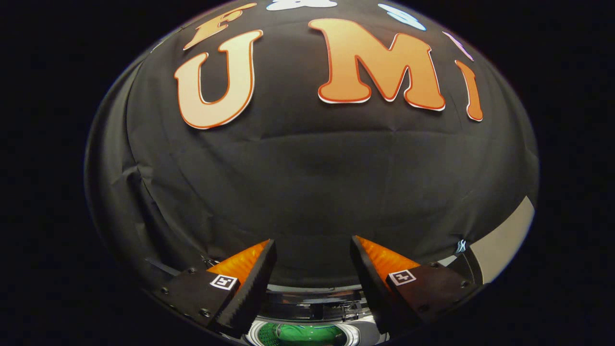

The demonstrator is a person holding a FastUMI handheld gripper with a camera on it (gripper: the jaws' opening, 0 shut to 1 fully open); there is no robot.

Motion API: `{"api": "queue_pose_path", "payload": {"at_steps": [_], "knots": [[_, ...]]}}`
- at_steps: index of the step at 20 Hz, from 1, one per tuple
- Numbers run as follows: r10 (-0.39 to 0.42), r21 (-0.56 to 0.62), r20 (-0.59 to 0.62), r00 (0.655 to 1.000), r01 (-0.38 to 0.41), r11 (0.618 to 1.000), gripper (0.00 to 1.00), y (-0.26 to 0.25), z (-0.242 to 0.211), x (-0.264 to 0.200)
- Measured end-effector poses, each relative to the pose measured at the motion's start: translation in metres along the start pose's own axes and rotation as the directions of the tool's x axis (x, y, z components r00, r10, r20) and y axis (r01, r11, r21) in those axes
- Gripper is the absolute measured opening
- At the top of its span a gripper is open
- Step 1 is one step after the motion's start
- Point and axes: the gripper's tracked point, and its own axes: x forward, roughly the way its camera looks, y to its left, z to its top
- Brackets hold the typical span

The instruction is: Put the clothes into the washing machine and then close the washing machine lid.

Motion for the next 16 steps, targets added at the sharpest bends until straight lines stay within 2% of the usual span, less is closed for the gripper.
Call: {"api": "queue_pose_path", "payload": {"at_steps": [3,16], "knots": [[-0.018,-0.06,0.041,0.999,0.02,0.998,0.98,-0.004,0.0021,0.0025],[-0.001,-0.044,0.055,0.998,0.003,0.999,0.97,-0.0026,-0.001,-0.0028]]}}
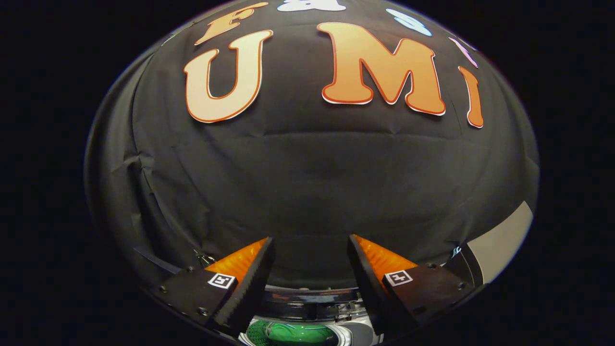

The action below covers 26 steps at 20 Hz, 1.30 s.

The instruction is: Put the clothes into the washing machine and then close the washing machine lid.

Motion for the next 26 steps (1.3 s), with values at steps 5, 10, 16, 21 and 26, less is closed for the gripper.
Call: {"api": "queue_pose_path", "payload": {"at_steps": [5,10,16,21,26], "knots": [[-0.004,0.001,0.069,0.998,0.004,1.0,0.97,0.0,0.003,-0.001],[-0.008,-0.002,0.098,0.995,0.008,1.0,0.97,0.001,0.004,0.001],[-0.002,-0.011,0.146,0.989,0.004,1.0,0.97,0.0,0.006,0.002],[0.019,-0.025,0.165,0.986,-0.015,1.0,0.97,0.001,0.006,0.002],[0.039,-0.029,-0.021,0.999,-0.039,0.999,0.97,-0.002,-0.042,0.002]]}}
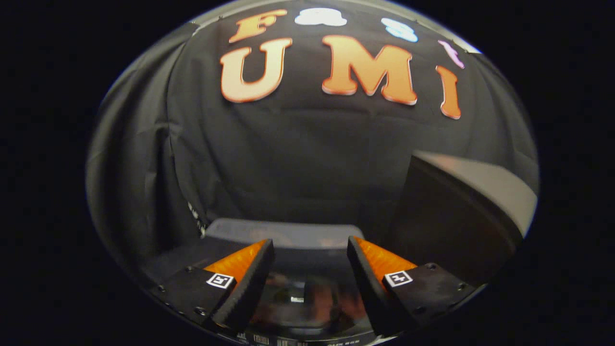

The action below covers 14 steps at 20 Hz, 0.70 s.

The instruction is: Put the clothes into the washing machine and then close the washing machine lid.

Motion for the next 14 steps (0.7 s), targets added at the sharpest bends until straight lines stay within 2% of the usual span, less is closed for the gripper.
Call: {"api": "queue_pose_path", "payload": {"at_steps": [2,6,11,14], "knots": [[0.005,0.04,-0.021,1.0,-0.004,0.999,0.97,0.002,-0.015,0.001],[-0.016,0.037,-0.006,1.0,0.016,0.999,0.97,0.0,-0.023,0.004],[0.002,0.034,0.046,0.999,-0.004,0.999,0.98,0.01,0.008,-0.018],[0.021,0.022,0.112,0.994,-0.023,0.999,0.98,0.022,0.044,-0.043]]}}
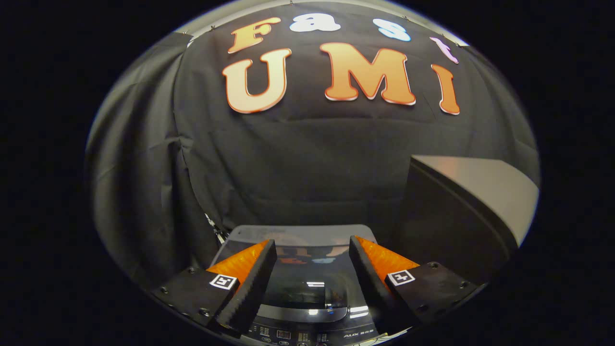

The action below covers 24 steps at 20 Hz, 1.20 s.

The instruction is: Put the clothes into the washing machine and then close the washing machine lid.

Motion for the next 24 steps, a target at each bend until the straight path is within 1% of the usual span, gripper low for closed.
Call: {"api": "queue_pose_path", "payload": {"at_steps": [3,7,10,12,16,20,24], "knots": [[0.036,-0.033,0.083,0.996,-0.033,0.999,0.98,0.01,0.05,-0.035],[0.085,-0.069,0.197,0.977,-0.072,0.995,0.98,0.01,0.122,-0.09],[0.112,-0.042,0.258,0.959,-0.105,0.994,0.97,-0.006,0.159,-0.139],[0.104,-0.041,0.289,0.952,-0.097,0.994,0.97,-0.027,0.18,-0.175],[0.089,-0.047,0.32,0.943,-0.078,0.996,0.97,-0.079,0.198,-0.234],[0.041,-0.047,0.366,0.93,-0.025,0.999,0.97,-0.136,0.209,-0.299],[0.014,-0.038,0.382,0.924,0.0,0.999,0.97,-0.186,0.201,-0.351]]}}
